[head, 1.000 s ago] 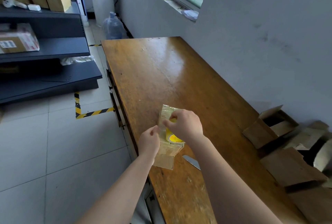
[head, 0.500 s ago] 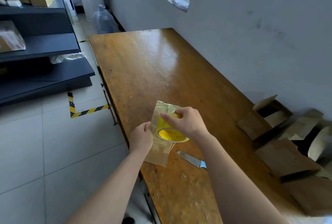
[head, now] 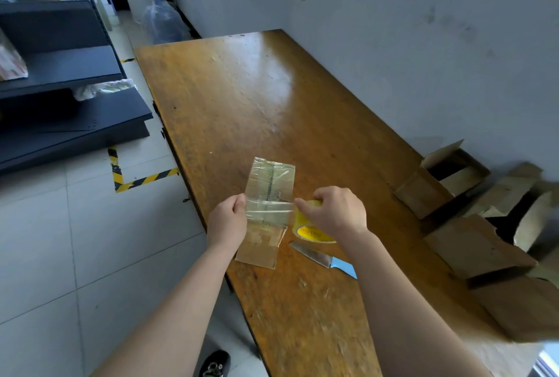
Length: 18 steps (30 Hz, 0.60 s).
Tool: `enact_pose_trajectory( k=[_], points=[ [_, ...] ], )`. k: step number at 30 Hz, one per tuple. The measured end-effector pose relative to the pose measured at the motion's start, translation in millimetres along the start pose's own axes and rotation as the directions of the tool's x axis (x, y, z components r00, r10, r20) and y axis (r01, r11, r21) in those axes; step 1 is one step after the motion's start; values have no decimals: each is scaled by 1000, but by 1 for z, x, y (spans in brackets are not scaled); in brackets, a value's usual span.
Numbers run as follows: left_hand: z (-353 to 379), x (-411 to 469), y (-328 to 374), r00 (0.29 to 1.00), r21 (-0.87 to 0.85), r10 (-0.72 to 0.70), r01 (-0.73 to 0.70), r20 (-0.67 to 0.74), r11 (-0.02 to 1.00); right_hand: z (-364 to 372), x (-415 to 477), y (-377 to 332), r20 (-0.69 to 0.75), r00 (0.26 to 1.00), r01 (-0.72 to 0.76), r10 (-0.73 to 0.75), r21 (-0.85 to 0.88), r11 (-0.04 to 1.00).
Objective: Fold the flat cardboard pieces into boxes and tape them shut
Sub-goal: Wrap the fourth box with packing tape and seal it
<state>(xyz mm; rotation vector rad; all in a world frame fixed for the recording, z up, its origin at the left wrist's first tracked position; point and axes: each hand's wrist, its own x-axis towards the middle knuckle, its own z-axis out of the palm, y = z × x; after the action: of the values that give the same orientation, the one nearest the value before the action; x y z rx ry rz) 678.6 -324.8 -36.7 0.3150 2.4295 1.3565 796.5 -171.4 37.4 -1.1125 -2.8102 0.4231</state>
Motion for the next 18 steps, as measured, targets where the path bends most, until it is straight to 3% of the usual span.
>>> enact_pose_trajectory(
  k=[15,18],
  points=[
    [2,-7,5,998,83,8,-3,-61,997,43,-9,7,71,995,-74,67,89,993],
    [6,-16,5,1000,83,27,-27,-5,996,43,-7,2,82,994,-77,73,49,996]
  ],
)
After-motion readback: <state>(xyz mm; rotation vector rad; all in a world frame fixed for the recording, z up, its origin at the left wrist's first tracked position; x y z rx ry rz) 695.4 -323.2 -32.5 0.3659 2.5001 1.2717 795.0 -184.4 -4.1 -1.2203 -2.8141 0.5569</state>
